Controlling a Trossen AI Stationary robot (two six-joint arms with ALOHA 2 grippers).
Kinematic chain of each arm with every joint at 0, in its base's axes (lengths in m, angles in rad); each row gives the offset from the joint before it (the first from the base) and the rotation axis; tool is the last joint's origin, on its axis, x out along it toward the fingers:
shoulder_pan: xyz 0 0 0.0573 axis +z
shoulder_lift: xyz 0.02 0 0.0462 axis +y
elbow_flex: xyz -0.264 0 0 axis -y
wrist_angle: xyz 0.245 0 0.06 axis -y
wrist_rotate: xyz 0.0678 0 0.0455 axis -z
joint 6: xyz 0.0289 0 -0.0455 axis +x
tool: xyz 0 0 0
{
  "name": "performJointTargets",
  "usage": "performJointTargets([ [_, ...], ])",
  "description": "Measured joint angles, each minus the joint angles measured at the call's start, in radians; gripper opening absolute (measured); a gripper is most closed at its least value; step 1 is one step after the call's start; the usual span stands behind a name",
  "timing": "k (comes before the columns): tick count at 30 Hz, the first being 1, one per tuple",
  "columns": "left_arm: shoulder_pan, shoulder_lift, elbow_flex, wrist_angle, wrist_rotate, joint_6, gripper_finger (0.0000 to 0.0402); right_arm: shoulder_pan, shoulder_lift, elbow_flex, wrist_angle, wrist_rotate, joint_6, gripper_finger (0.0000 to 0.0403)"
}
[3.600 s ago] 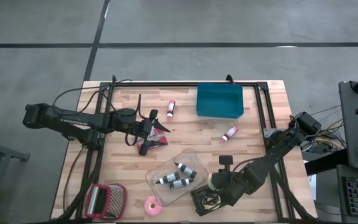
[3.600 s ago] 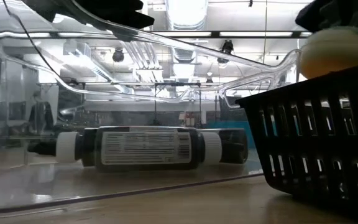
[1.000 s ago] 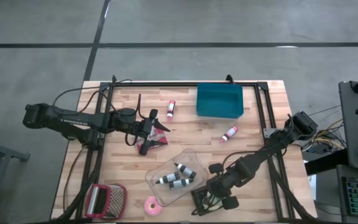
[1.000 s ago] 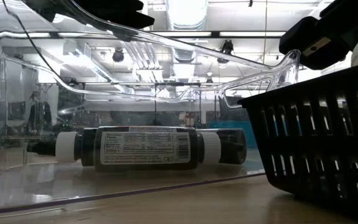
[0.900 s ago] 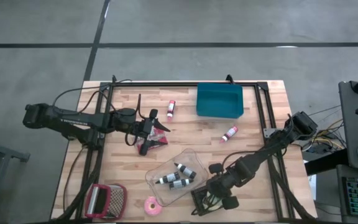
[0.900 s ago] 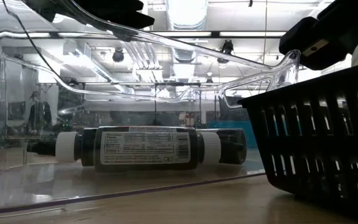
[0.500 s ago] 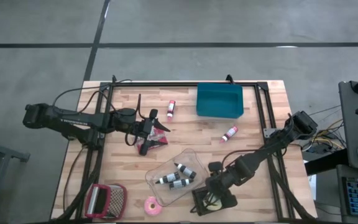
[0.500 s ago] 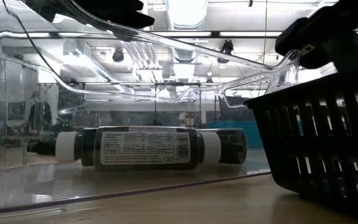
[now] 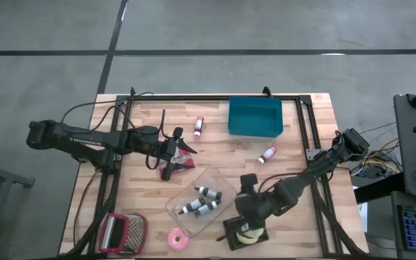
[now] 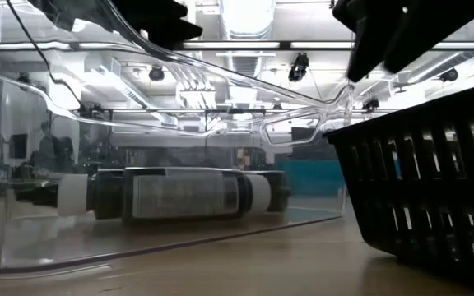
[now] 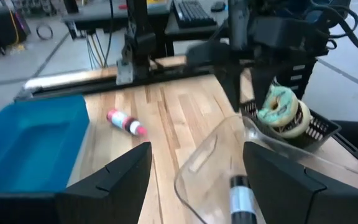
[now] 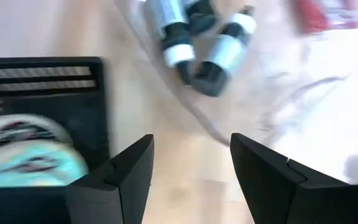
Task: Pick & Place Food Item
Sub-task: Put the right pink food coloring bottle into the transparent bin
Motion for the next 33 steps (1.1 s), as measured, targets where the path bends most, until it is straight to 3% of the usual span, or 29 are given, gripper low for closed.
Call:
performJointTargets([
  [9,-0.033,-0.076,0.029,-0.262,-0.017,-0.117,0.0259,0.024,-0.003,-0.018,-0.110,0.216,0.054,0.0210],
  [17,-0.117,-0.102,0.076,-0.348,-0.043,-0.158,0.0259,0.026,-0.026,-0.029,-0.099,0.259,0.022,0.0210],
  [21,-0.119,-0.097,0.076,-0.361,-0.056,-0.192,0.0259,0.019,-0.069,-0.053,-0.180,0.317,0.057,0.0210],
  [24,-0.119,-0.094,0.074,-0.362,-0.093,-0.197,0.0259,-0.008,-0.112,-0.104,-0.215,0.303,0.059,0.0210],
  [33,-0.119,-0.090,0.069,-0.361,-0.100,-0.196,0.0259,-0.148,-0.317,-0.340,-0.197,0.127,-0.018,0.0210],
])
